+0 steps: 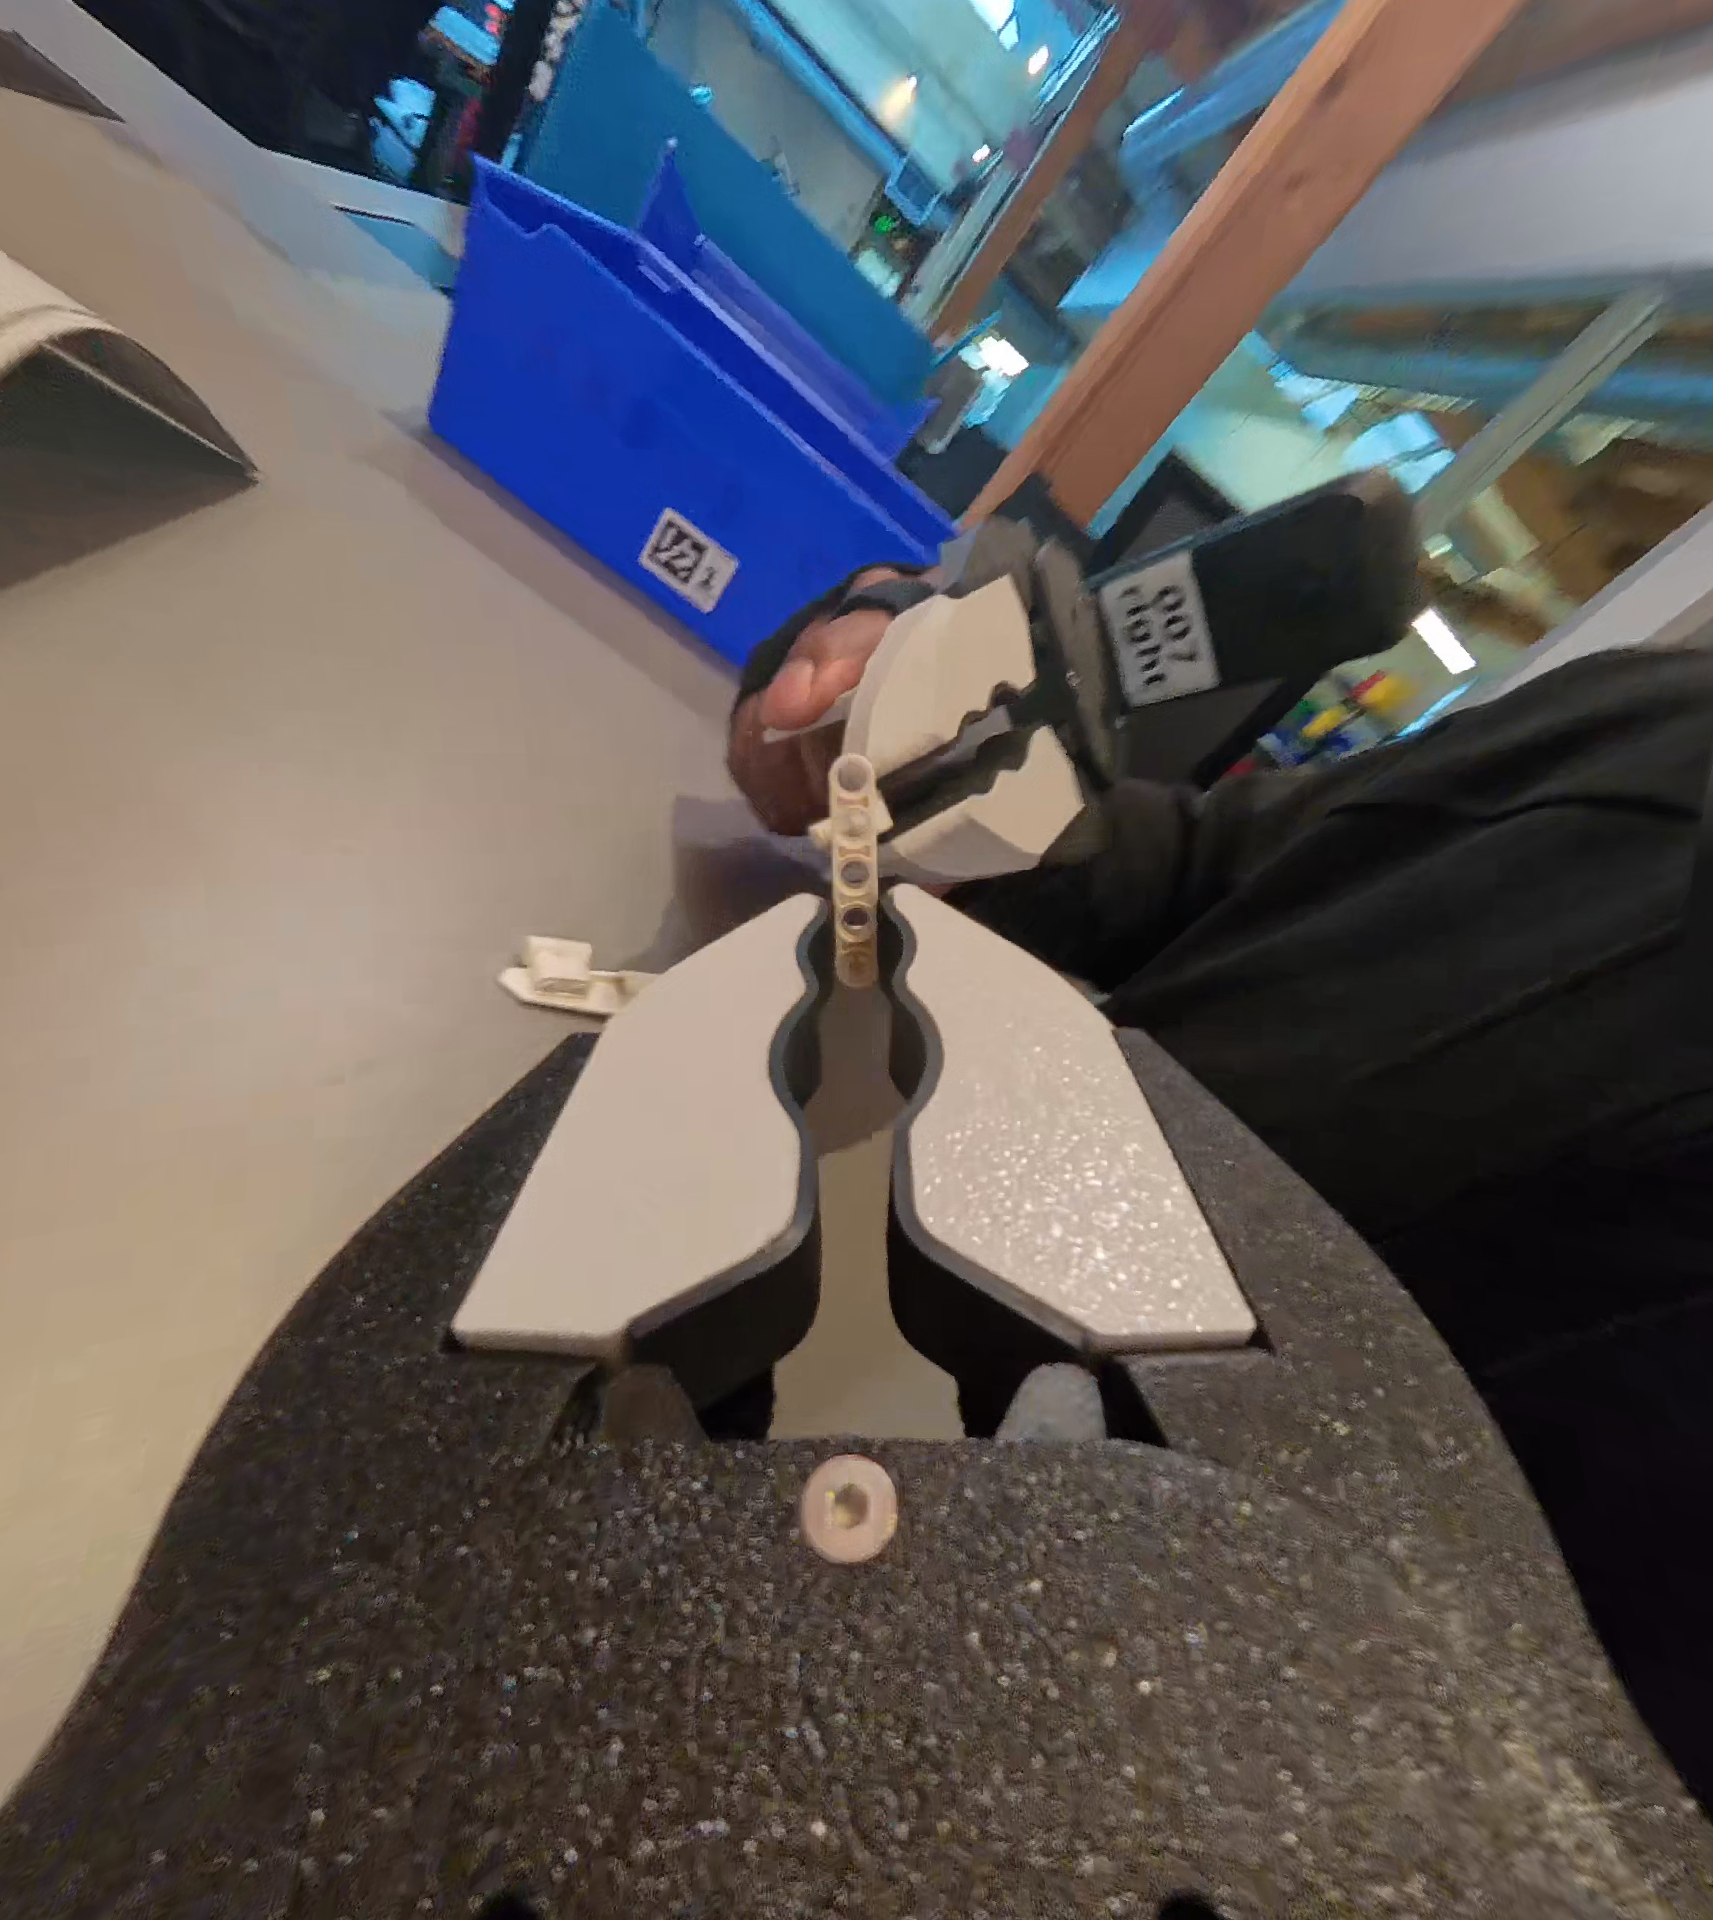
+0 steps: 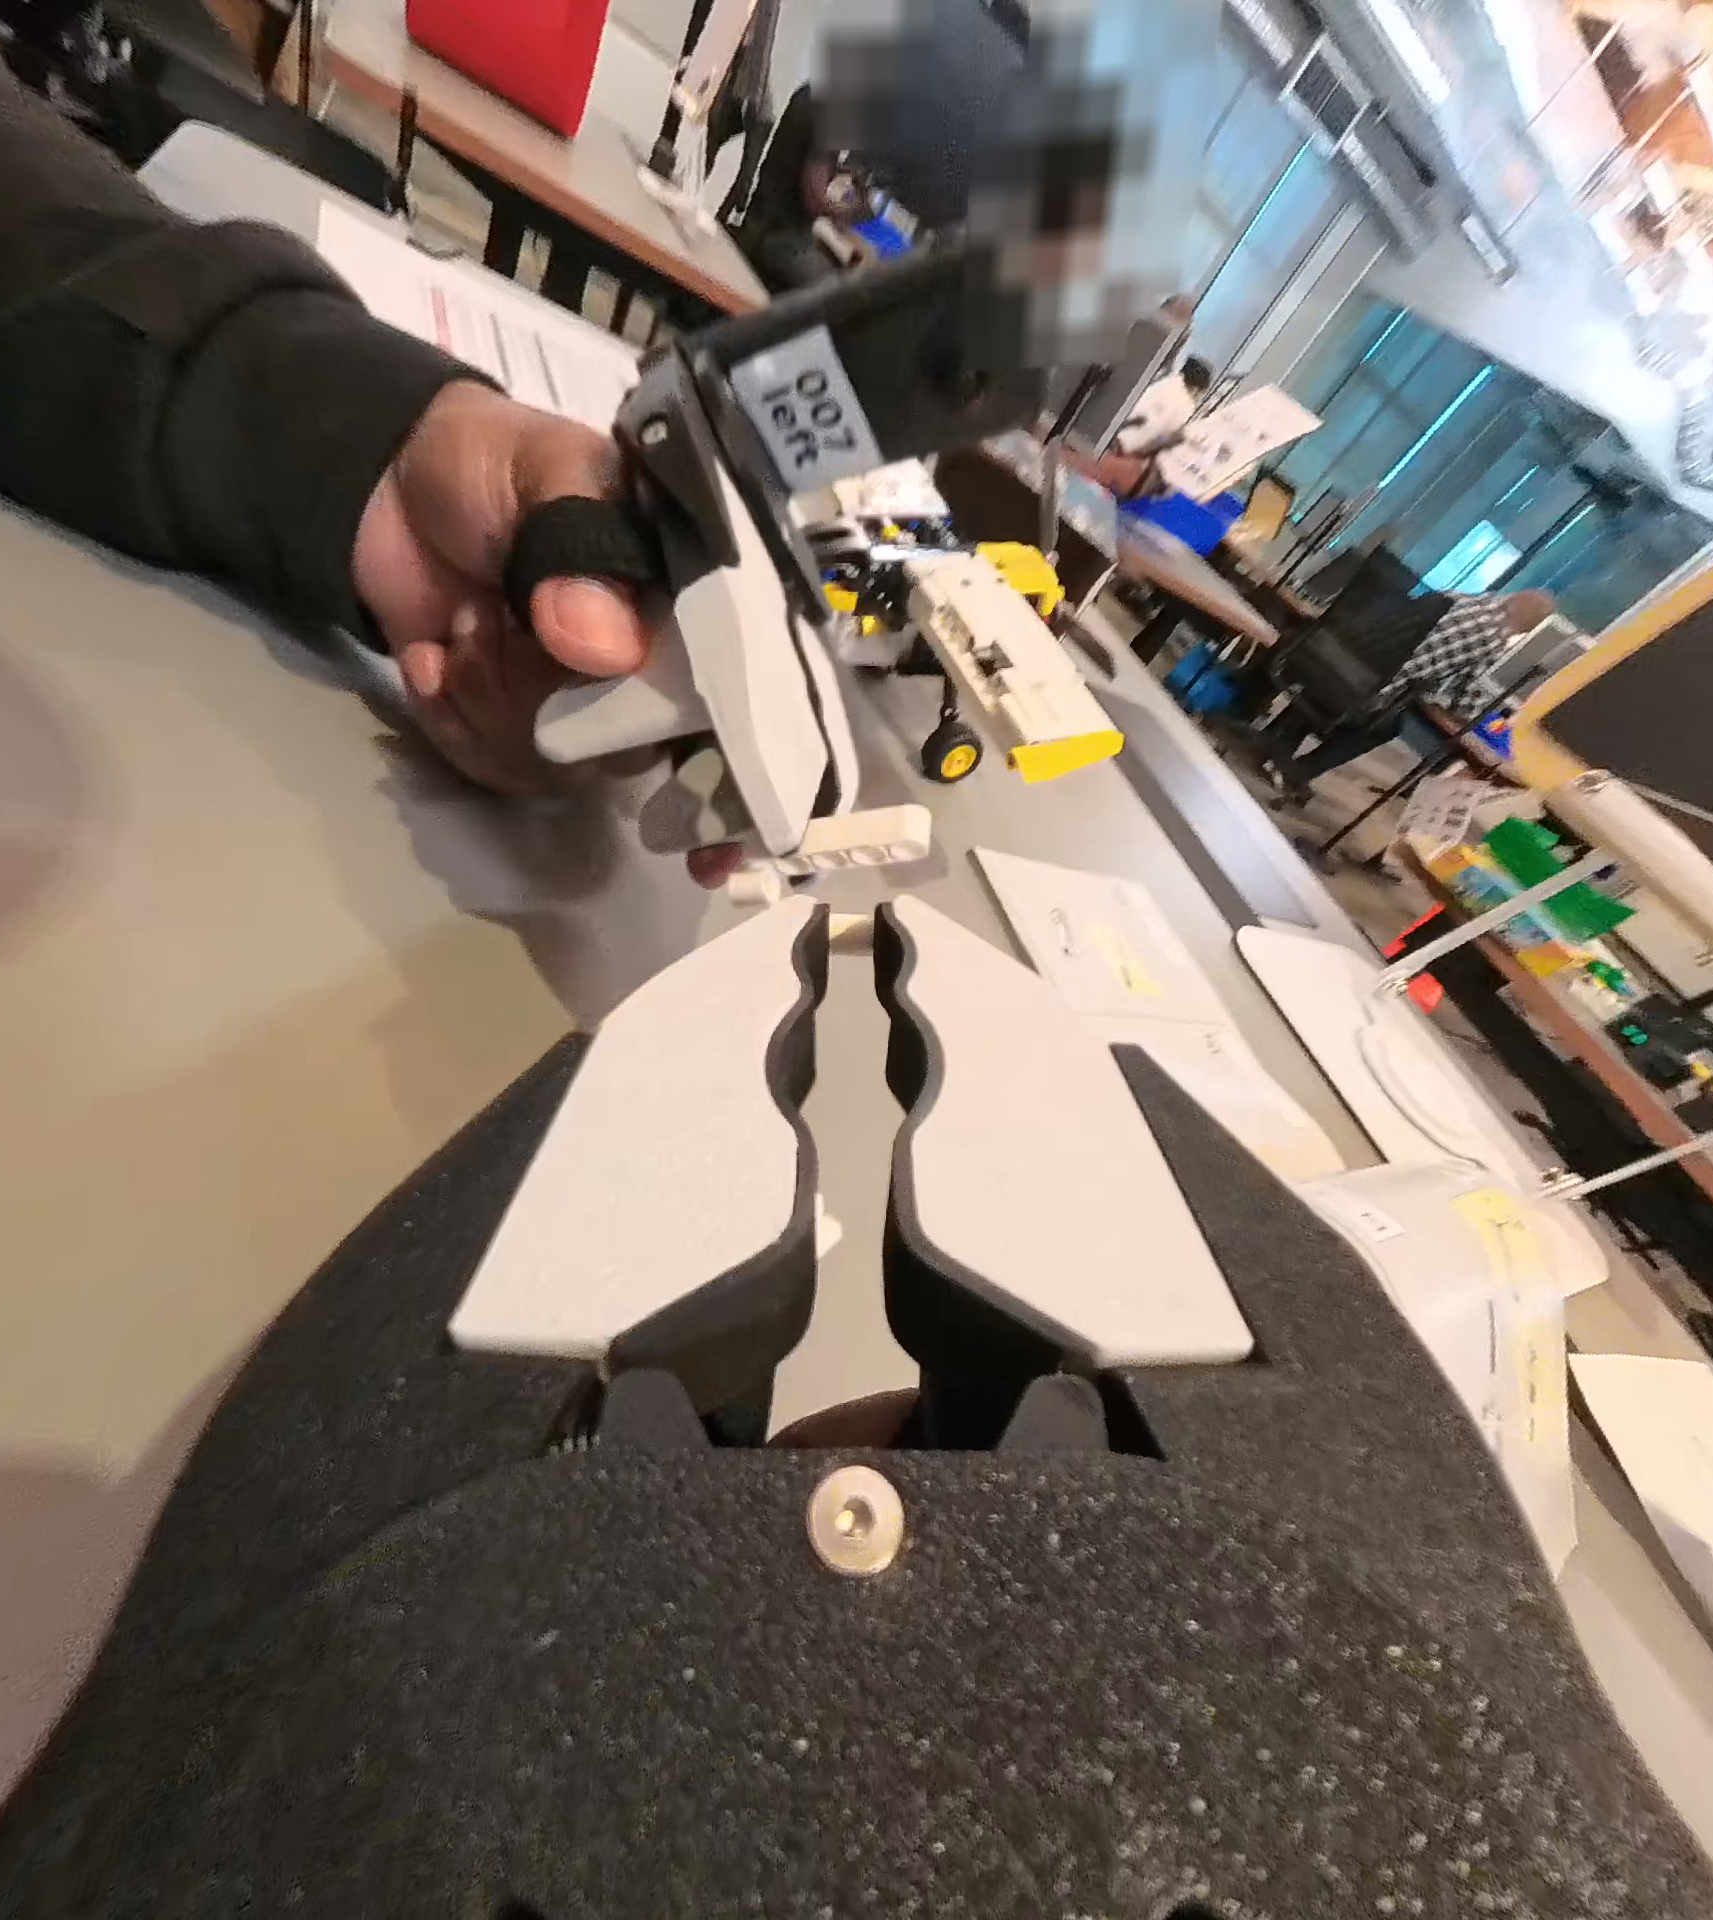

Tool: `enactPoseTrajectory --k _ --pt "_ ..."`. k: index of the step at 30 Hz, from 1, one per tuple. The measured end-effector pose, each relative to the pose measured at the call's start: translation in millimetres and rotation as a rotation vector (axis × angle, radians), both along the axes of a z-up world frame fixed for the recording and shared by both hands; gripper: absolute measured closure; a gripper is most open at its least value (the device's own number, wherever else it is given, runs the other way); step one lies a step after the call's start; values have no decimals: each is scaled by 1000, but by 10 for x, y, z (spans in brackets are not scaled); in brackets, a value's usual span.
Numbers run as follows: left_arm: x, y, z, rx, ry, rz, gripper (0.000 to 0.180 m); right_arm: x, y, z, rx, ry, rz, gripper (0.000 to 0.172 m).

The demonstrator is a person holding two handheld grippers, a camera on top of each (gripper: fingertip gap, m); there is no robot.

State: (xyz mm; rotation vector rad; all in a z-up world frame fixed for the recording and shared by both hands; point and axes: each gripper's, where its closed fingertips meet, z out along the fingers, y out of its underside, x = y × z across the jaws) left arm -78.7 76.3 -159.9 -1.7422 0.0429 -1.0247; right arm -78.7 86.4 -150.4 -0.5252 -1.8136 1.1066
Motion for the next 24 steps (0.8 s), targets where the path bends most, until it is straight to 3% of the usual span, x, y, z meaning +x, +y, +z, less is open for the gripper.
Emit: enactPoseTrajectory --k 8,12,24 --pt "101 -74 193 16 -287 -125 173 113 -180 264 -100 178 77 164" --pt "175 -117 301 56 -409 -194 173 207 -240 480 -282 238 158 164" --pt "221 -150 376 113 -445 -223 173 178 -212 406 -313 193 159 164"
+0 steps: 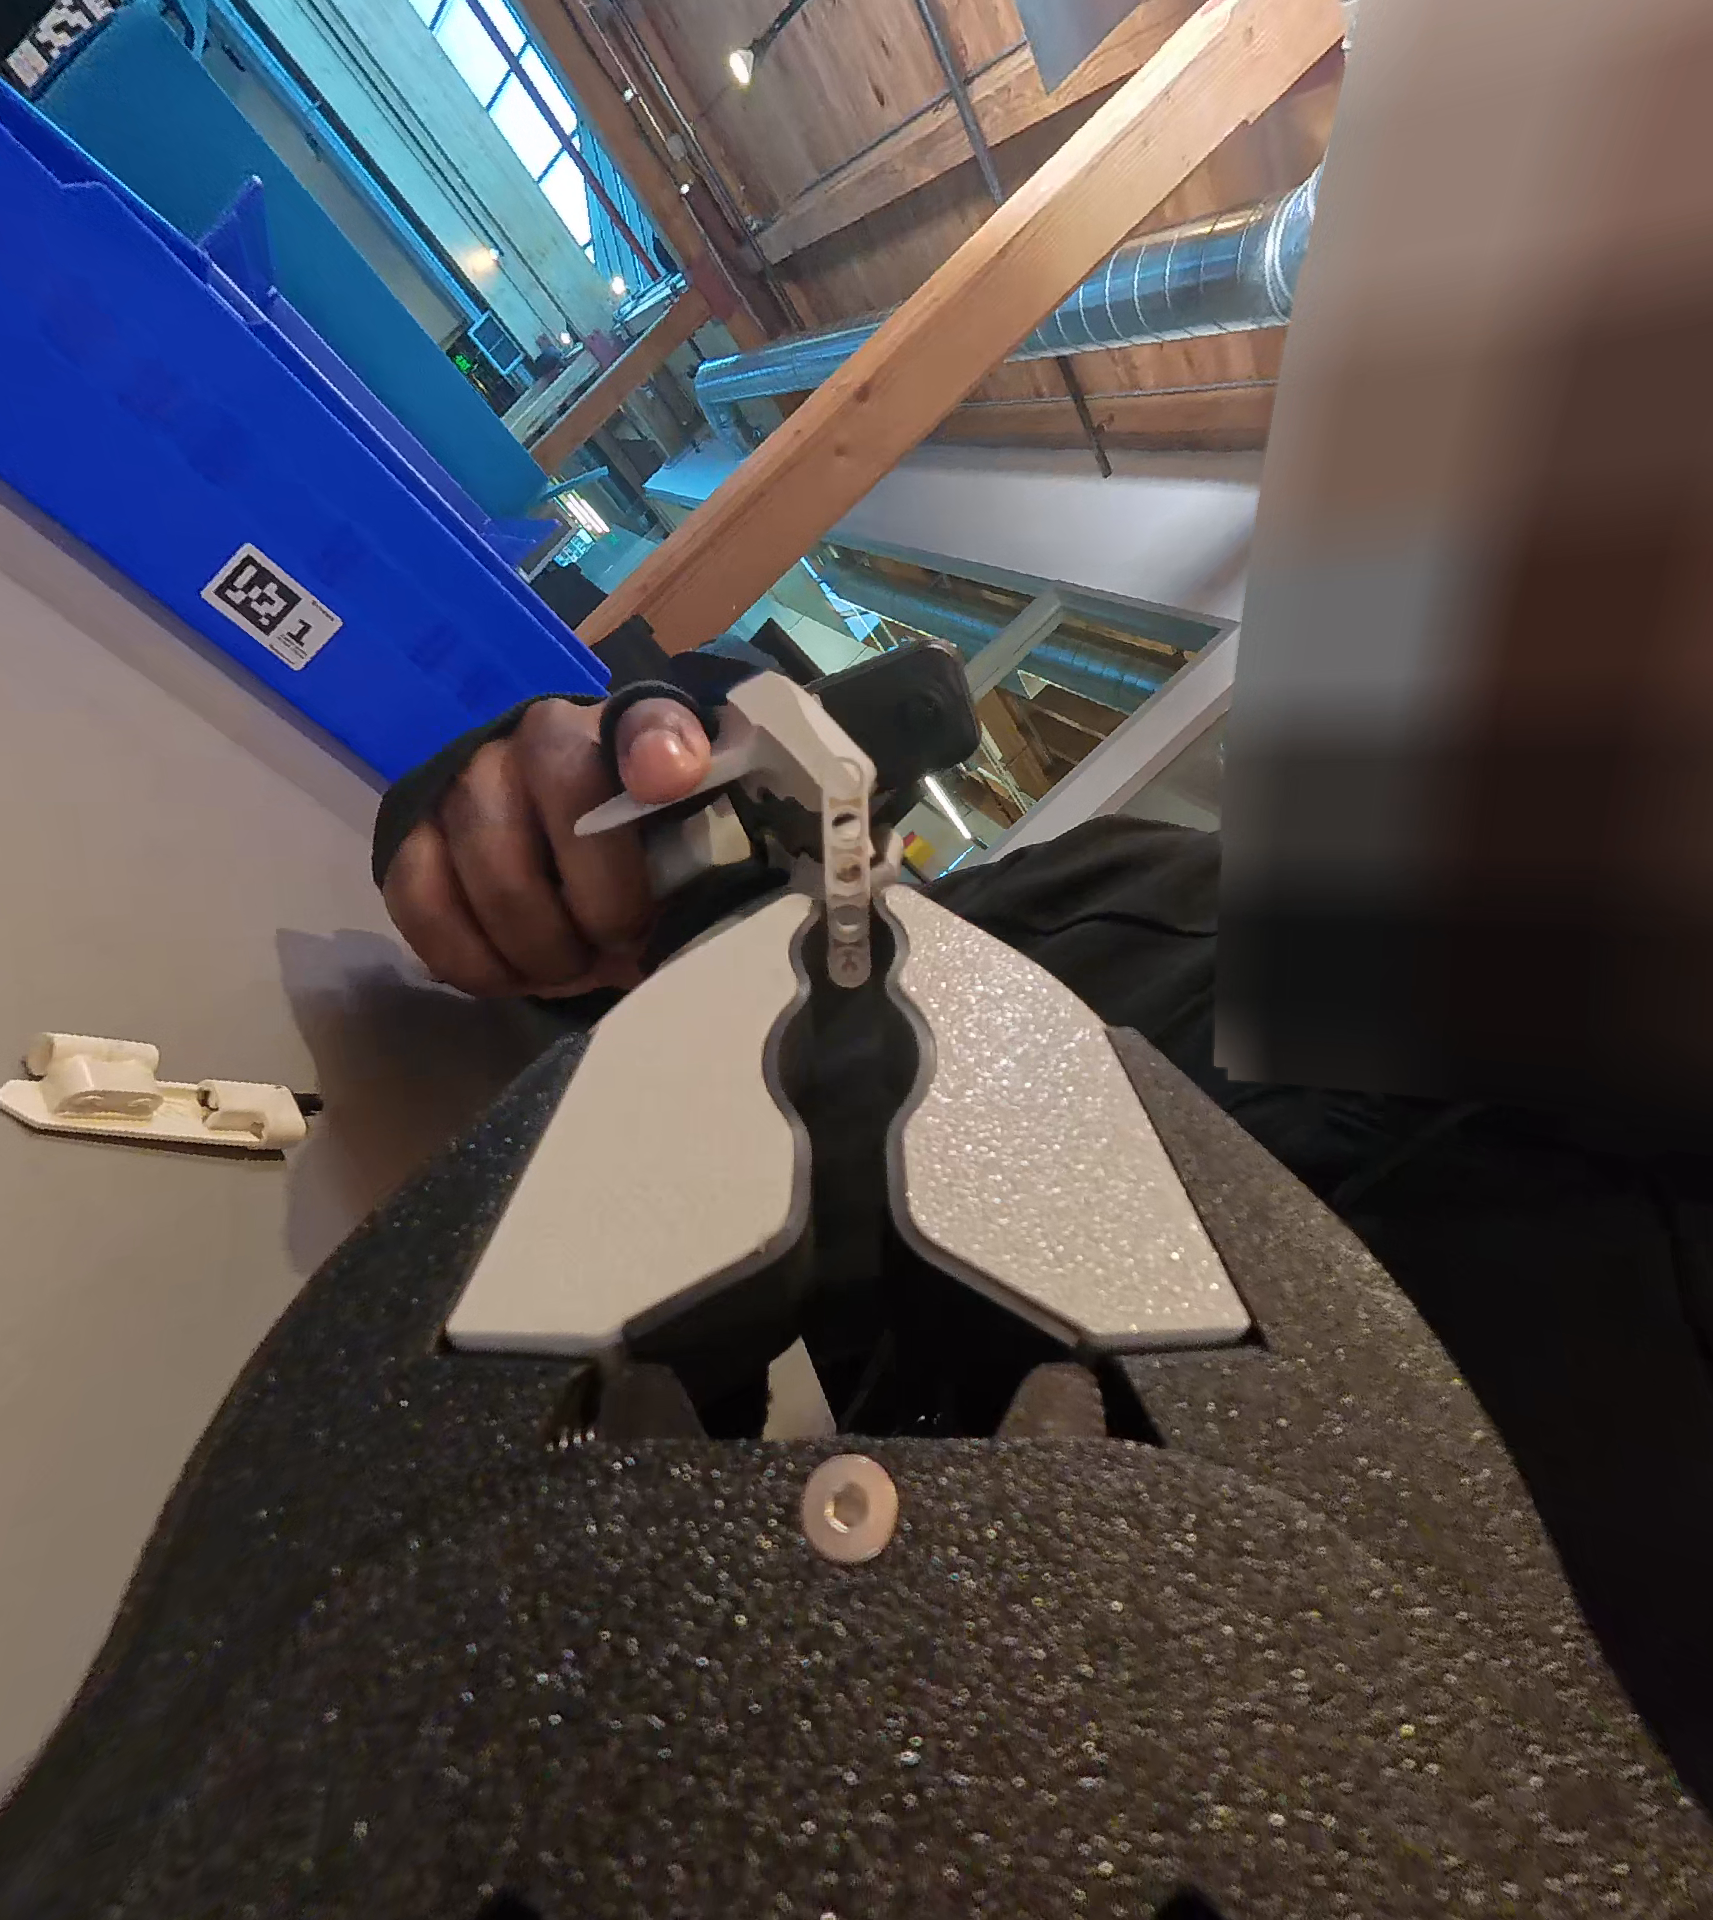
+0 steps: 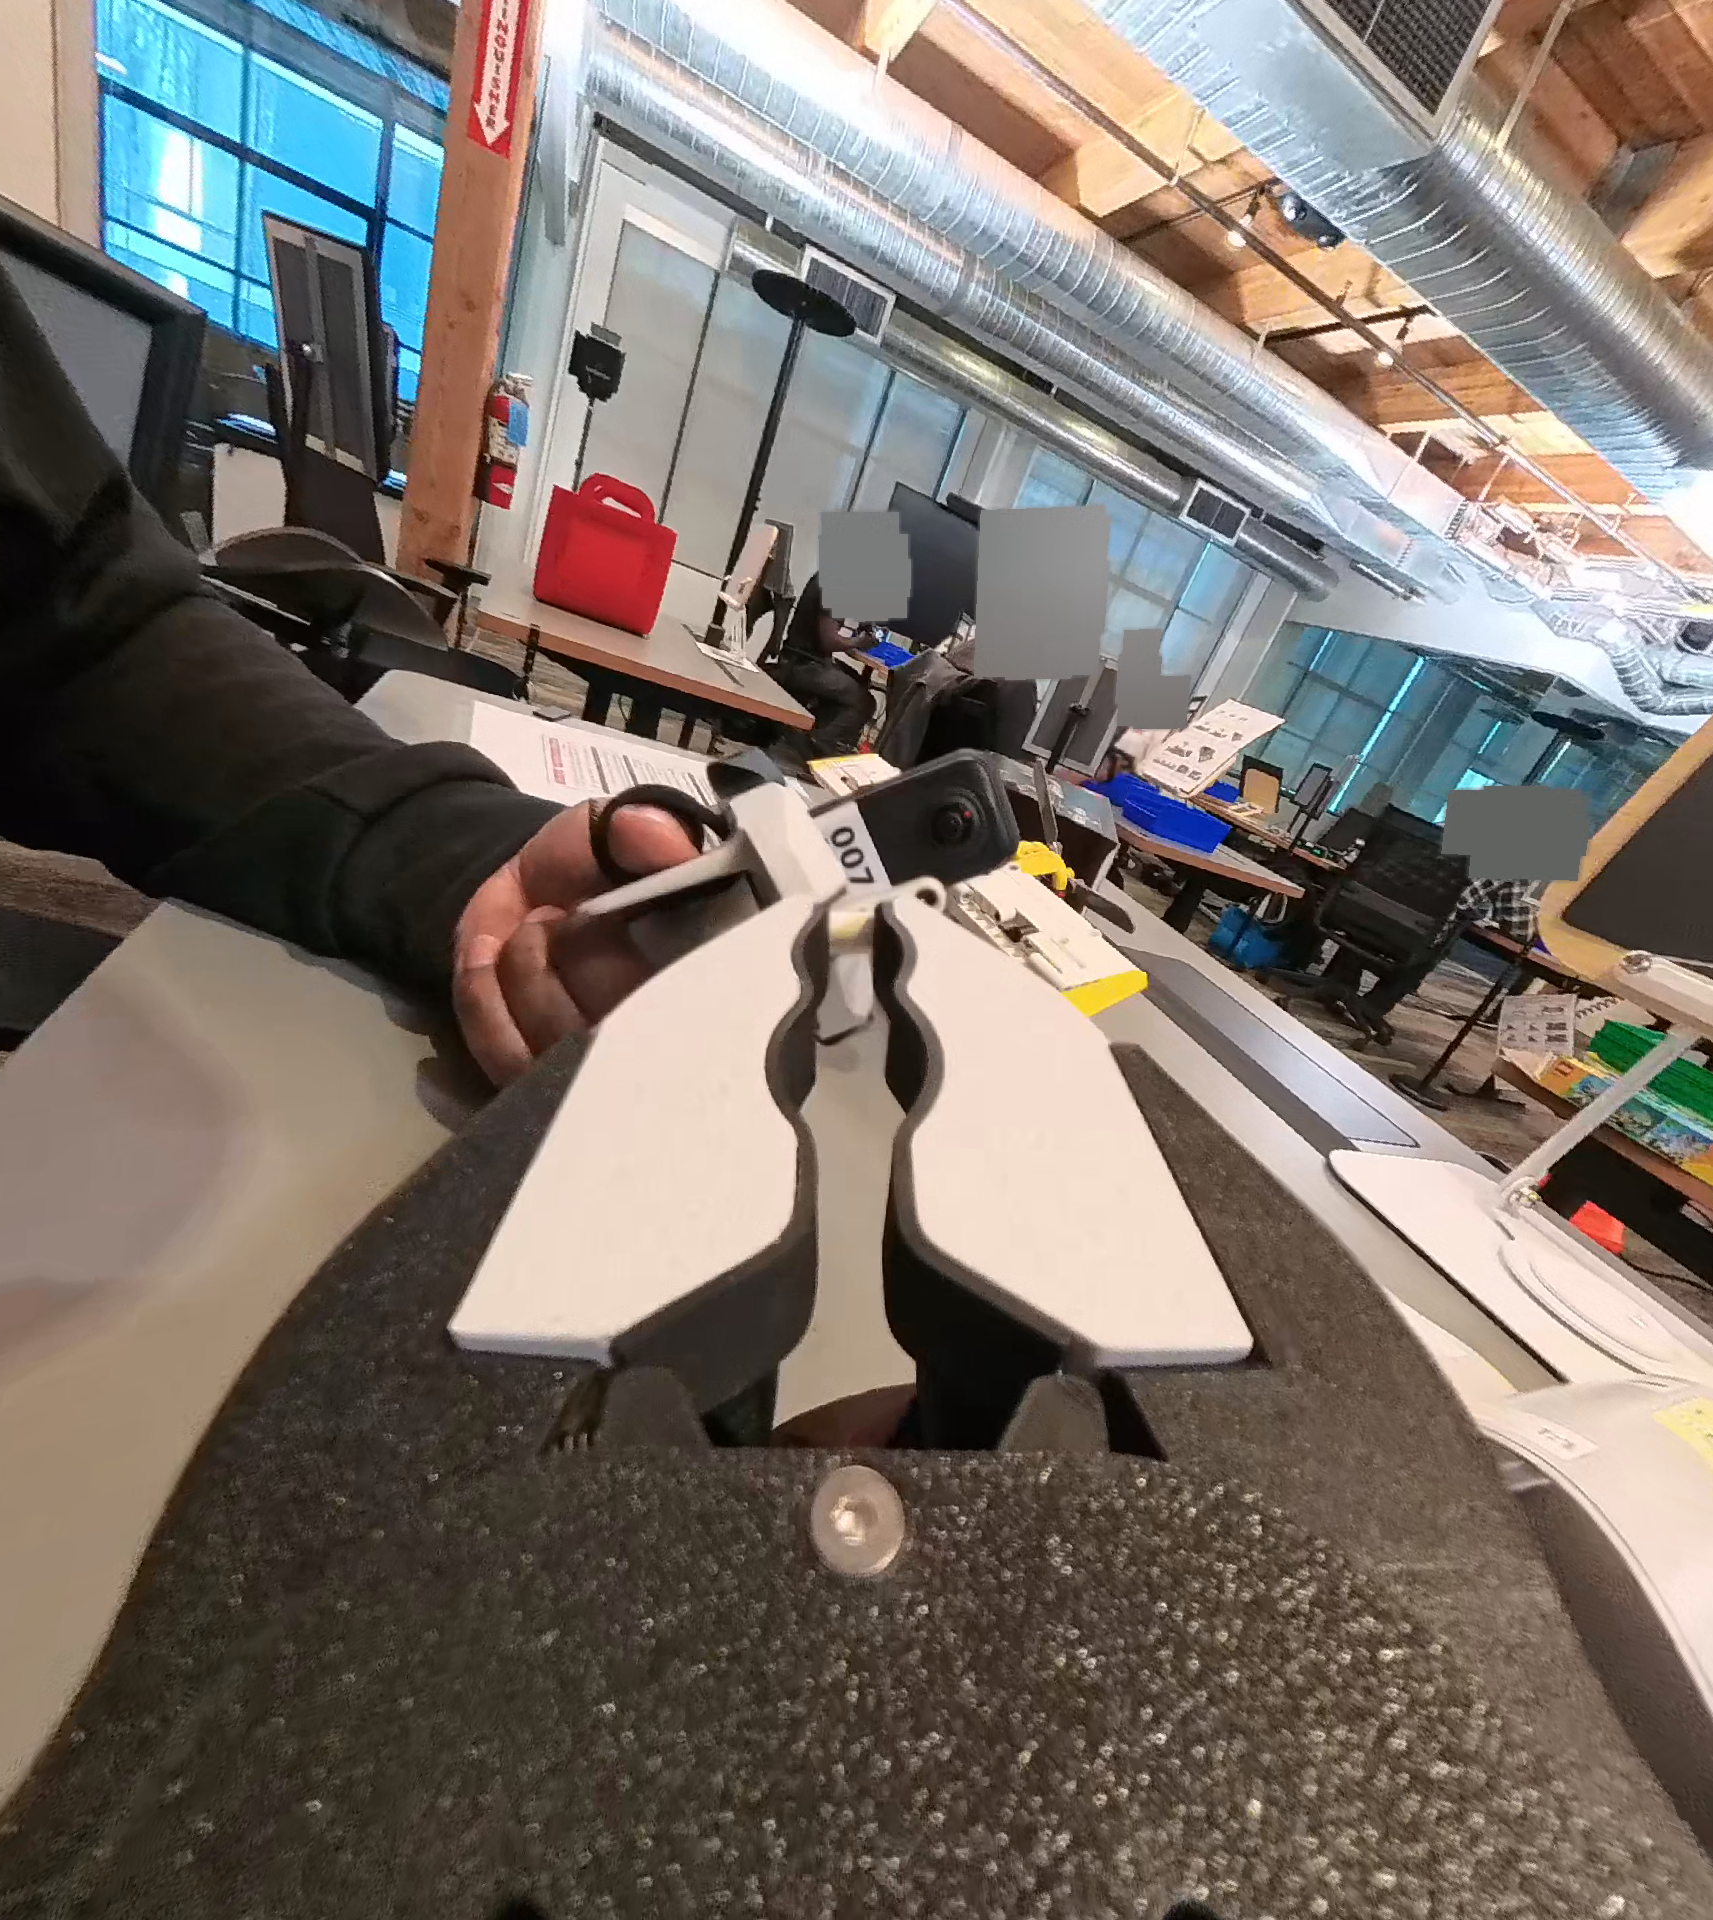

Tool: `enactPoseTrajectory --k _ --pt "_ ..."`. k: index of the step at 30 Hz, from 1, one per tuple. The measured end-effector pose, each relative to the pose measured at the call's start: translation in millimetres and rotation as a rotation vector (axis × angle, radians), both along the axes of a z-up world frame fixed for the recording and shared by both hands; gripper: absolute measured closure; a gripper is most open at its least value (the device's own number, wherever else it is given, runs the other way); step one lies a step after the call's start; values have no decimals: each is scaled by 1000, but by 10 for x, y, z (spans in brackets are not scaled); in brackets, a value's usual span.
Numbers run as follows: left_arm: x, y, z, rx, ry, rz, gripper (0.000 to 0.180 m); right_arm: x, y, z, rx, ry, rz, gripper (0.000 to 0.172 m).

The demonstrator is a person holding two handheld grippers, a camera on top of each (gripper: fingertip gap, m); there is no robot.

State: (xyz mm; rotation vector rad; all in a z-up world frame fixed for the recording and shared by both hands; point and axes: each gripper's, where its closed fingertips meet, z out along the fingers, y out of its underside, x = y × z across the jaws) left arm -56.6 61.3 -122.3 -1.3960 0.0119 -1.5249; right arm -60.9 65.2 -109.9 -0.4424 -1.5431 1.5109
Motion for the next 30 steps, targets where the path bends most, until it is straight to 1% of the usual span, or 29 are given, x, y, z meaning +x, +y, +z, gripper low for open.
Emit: enactPoseTrajectory --k 13,19,30 --pt "90 -28 -37 -5 64 -34 173 21 17 19 -37 4 25 164" --pt "69 6 -110 -7 192 32 173 -9 29 -42 -49 -44 27 164" --pt "96 41 -158 -21 249 62 173 -37 35 -103 -83 -110 52 164"
